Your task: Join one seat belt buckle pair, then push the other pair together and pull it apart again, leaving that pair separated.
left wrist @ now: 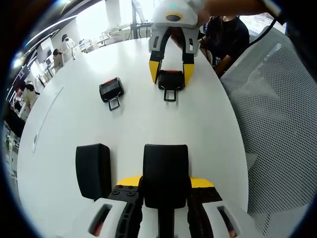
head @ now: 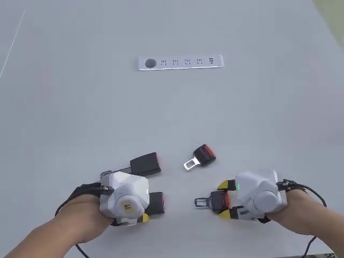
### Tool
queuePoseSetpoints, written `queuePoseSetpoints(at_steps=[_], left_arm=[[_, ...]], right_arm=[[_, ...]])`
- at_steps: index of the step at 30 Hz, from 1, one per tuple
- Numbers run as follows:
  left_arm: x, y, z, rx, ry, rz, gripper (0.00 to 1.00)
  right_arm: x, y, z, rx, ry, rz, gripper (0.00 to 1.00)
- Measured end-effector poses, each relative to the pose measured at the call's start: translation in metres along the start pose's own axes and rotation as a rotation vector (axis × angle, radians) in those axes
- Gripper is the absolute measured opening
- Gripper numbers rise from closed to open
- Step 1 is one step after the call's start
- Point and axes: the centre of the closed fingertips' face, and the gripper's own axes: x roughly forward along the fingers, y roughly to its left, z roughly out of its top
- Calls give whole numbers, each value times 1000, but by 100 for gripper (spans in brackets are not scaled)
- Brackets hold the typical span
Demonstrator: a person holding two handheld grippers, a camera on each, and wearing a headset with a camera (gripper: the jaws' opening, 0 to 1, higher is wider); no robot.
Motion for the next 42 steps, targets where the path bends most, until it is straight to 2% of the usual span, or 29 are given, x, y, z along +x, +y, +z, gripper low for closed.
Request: queuePoseSetpoints(at_steps=[7,14,16,19,21,25,26,32,35,37,39,42], left_arm=[[0,4,-1,-18,2,17,40],[0,6,0,-24,-4,18,44],[-1,2,0,-2,-8,2,47],[-5,-2,1,-1,-19,-7,50],[-11,0,6,-6,-37,-3,50],[-27,5,25,-32,-107,6,49],[-32,7,32,-16,-130,10,49],[-44,31,46,-39,-168,42,50],[-43,45,45,-41,-164,61,51],[-43,54,44,-53,-168,76,51],[-43,59,44,-64,-174,80,52],[-39,67,39,-67,-161,92,53]], right_arm=[[0,-3,1,11,4,-12,37],[-1,-4,11,9,-21,-13,38],[-3,-4,15,10,-23,-13,38],[-6,-5,26,5,-46,-14,38],[-9,-7,33,2,-60,-16,38],[-12,-11,45,-4,-78,-18,38],[-11,-12,47,-16,-73,-17,38],[-14,-32,60,-29,-96,-43,37],[-11,-40,62,-61,-87,-51,36],[-9,-46,63,-56,-90,-56,36],[-9,-52,64,-62,-93,-70,36],[-6,-59,59,-108,-54,-74,36]])
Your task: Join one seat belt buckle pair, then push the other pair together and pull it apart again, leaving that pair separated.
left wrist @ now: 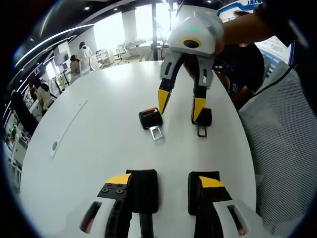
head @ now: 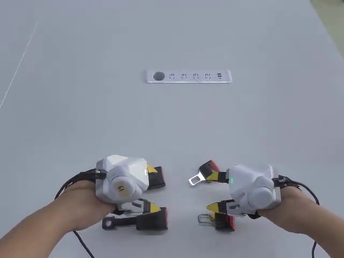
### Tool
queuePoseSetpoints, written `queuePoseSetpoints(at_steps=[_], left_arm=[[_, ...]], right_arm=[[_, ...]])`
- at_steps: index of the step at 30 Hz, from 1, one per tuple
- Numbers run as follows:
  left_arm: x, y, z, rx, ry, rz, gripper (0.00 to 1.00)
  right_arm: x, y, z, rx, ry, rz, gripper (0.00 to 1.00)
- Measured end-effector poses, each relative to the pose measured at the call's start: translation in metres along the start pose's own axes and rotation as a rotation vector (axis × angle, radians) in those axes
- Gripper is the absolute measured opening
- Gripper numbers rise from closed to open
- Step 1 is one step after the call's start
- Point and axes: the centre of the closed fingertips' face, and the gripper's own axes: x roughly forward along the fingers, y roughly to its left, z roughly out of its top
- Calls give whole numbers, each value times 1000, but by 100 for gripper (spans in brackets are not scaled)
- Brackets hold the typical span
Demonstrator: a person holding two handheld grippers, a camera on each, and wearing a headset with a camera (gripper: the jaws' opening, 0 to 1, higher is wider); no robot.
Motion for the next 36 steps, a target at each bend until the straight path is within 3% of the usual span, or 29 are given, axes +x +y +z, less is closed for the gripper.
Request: queuePoseSetpoints(at_steps=[5,13,17,20,27,36], left_arm=[[6,12,-10,-2,23,7,53],[11,29,-28,2,64,13,53],[18,29,-33,1,83,-6,52],[23,27,-36,17,104,-19,52],[30,25,-41,26,125,-56,46],[33,25,-42,31,128,-68,40]], right_arm=[[0,-18,-2,-14,3,-28,37],[1,-40,-14,-79,60,-42,42],[6,-49,-21,-99,85,-28,42],[10,-54,-31,-155,137,-20,41],[19,-52,-37,-164,145,22,40],[22,-53,-37,-148,138,26,35]])
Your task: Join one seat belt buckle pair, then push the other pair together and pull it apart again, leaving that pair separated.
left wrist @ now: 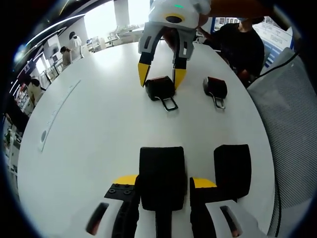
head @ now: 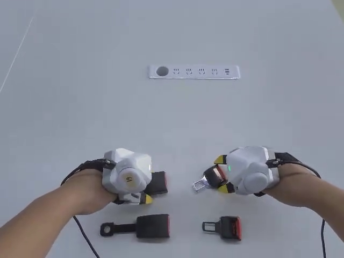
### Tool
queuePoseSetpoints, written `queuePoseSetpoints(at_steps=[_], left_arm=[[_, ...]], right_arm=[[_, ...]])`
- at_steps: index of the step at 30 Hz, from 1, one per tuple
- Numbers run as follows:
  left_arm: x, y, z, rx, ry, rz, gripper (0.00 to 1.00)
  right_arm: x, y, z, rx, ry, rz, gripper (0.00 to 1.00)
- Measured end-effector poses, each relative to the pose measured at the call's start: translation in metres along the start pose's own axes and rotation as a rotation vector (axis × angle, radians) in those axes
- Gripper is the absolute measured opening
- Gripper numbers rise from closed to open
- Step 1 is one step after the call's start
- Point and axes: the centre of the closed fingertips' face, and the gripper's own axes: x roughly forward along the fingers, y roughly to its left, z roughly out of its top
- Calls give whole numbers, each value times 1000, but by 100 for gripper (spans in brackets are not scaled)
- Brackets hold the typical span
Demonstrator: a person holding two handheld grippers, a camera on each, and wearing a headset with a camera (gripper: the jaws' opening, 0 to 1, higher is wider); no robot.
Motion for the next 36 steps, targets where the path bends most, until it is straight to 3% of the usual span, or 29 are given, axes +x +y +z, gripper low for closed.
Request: queuePoseSetpoints(at_steps=[8,18,26,36], left_arm=[[1,-1,3,44,14,-7,36],[1,0,2,16,9,2,36],[1,4,1,-46,7,17,35],[1,2,3,13,-3,19,35]], right_arm=[[-5,6,-2,81,19,-4,32],[3,5,6,93,-12,16,34],[3,7,3,81,-20,46,33],[3,6,3,92,-13,35,33]])
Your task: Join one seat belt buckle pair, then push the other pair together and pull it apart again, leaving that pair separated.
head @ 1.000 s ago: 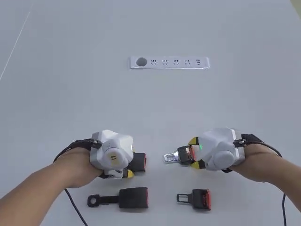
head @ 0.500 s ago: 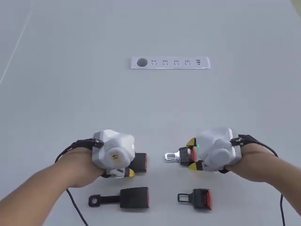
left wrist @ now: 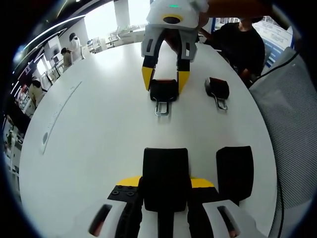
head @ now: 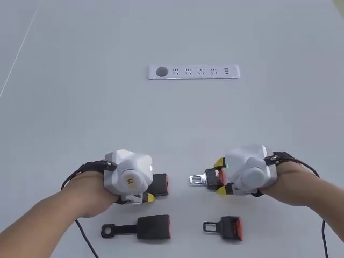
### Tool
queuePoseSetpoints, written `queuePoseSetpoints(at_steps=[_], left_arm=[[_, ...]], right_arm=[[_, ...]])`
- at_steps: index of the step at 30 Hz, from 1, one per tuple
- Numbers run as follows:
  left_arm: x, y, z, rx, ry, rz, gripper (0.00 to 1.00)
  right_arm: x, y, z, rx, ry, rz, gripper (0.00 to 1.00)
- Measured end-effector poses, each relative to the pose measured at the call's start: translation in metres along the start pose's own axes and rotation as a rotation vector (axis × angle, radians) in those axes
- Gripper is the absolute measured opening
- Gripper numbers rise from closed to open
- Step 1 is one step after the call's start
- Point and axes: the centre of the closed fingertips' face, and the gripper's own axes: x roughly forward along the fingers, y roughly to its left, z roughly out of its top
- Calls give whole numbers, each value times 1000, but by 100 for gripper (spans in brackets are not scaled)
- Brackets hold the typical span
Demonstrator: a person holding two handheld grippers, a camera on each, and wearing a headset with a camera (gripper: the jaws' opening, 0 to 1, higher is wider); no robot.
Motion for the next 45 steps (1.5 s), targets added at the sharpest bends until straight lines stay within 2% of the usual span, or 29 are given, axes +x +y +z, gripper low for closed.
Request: queuePoseSetpoints(at_steps=[8,11,27,35,45], left_arm=[[0,1,0,-24,4,4,35],[0,1,0,-22,2,4,35],[1,2,0,-37,0,5,35],[1,2,0,-37,0,4,35],[1,2,0,-46,3,8,35]], right_arm=[[0,-1,1,38,3,-14,32],[1,0,6,67,-15,-15,32],[19,7,38,27,-66,-22,32],[23,9,47,18,-80,-23,32],[28,9,59,-16,-100,-48,32]])
